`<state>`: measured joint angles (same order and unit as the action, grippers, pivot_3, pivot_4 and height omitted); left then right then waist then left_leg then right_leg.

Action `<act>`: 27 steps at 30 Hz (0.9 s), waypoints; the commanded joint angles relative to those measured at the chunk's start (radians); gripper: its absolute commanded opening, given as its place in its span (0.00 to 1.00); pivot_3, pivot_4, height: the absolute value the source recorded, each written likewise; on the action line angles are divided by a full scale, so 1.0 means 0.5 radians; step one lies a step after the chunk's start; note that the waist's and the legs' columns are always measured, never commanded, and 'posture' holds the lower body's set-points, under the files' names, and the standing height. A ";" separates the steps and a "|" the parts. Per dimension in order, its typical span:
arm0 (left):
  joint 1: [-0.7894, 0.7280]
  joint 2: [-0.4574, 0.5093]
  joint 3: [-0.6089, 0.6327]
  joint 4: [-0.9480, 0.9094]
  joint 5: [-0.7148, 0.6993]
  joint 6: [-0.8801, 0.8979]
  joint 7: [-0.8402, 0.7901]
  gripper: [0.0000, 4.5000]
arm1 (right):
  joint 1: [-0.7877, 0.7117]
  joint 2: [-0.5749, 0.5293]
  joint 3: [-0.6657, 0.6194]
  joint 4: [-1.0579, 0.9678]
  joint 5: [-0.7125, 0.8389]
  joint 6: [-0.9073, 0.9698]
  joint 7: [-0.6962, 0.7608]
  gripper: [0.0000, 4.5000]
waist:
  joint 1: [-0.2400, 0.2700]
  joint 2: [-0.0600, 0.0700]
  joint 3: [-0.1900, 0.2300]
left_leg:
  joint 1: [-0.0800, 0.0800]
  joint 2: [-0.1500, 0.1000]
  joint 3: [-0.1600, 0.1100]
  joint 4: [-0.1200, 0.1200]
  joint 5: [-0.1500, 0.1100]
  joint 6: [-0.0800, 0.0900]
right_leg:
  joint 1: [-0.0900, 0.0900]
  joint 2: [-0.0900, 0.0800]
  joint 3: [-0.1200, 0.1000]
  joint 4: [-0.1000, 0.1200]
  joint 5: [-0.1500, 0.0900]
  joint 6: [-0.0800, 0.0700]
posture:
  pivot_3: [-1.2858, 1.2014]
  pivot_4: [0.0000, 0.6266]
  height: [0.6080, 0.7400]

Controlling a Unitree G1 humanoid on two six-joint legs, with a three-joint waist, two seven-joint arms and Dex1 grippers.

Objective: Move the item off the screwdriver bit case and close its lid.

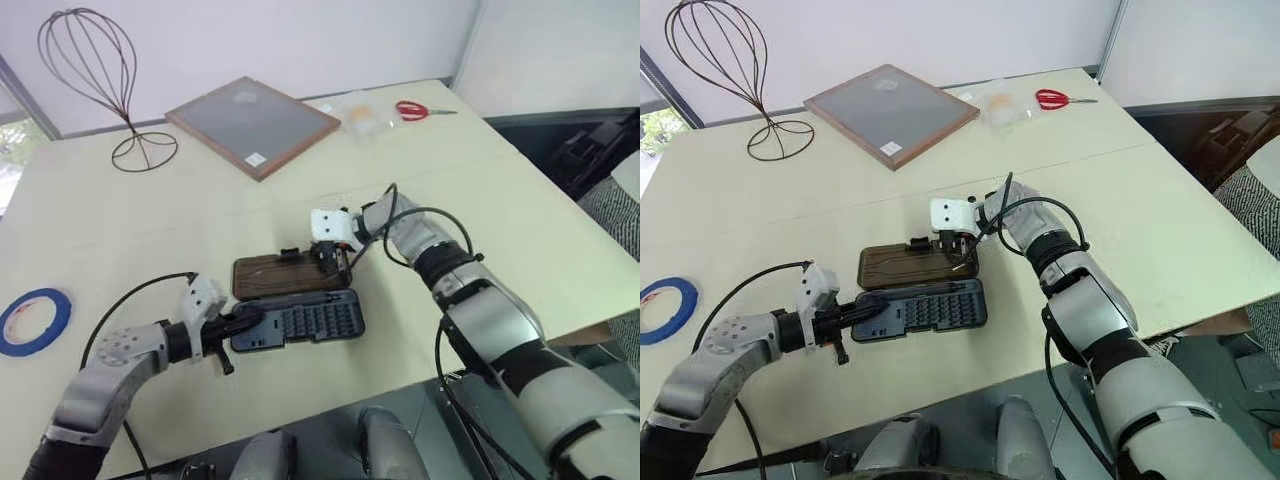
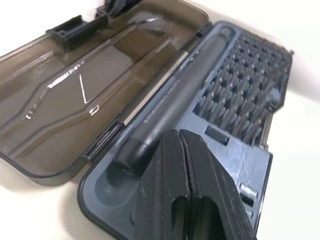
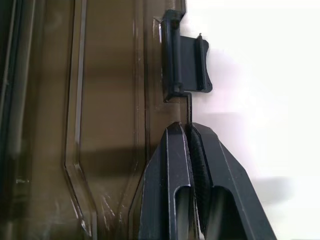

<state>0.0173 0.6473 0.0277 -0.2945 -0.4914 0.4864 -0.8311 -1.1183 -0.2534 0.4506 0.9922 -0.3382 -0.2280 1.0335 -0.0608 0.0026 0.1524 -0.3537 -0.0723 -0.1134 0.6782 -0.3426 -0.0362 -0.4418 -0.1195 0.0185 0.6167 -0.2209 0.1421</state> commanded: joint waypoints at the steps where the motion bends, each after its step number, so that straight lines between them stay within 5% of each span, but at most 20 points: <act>1: -0.104 -0.018 0.140 -0.009 -0.101 0.099 0.070 0.00 | 0.115 -0.098 0.020 -0.349 -0.107 -0.085 -0.189 0.01 | 0.005 0.000 0.000 | -0.003 0.000 -0.001 0.002 0.000 0.000 | -0.002 0.000 0.000 0.001 0.000 0.000 | 0.52 0.24 1.00; 8: -0.365 -0.080 0.280 0.097 -0.248 0.260 0.168 0.00 | 0.465 -0.274 -0.047 -1.170 -0.150 0.093 -0.291 0.01 | 0.031 0.000 0.001 | -0.006 -0.001 0.000 0.002 0.000 0.000 | -0.004 0.000 0.000 -0.001 0.000 0.000 | 0.52 0.24 1.00; 18: -0.809 -0.152 0.576 0.384 -0.493 0.431 0.344 0.00 | 0.679 -0.317 -0.113 -1.744 -0.201 0.221 -0.507 0.01 | 0.039 -0.003 0.003 | -0.008 -0.002 0.000 0.002 0.000 0.000 | -0.004 0.000 -0.001 -0.003 0.000 0.000 | 0.52 0.24 1.00; 27: -1.012 -0.123 0.468 0.902 -0.163 0.146 0.321 0.00 | 0.724 -0.308 -0.099 -1.840 -0.238 0.295 -0.574 0.01 | 0.033 -0.004 0.003 | -0.008 -0.003 0.000 0.002 0.000 0.000 | -0.004 0.000 -0.001 -0.004 0.000 0.000 | 0.52 0.24 1.00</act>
<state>-0.4828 0.5681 0.2805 0.1426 -0.6079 0.5983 -0.6398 -0.7444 -0.4123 0.4238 0.1241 -0.4584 -0.0805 0.7698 -0.0445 0.0007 0.1538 -0.3577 -0.0737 -0.1134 0.6792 -0.3426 -0.0364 -0.4440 -0.1198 0.0180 0.6145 -0.2209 0.1422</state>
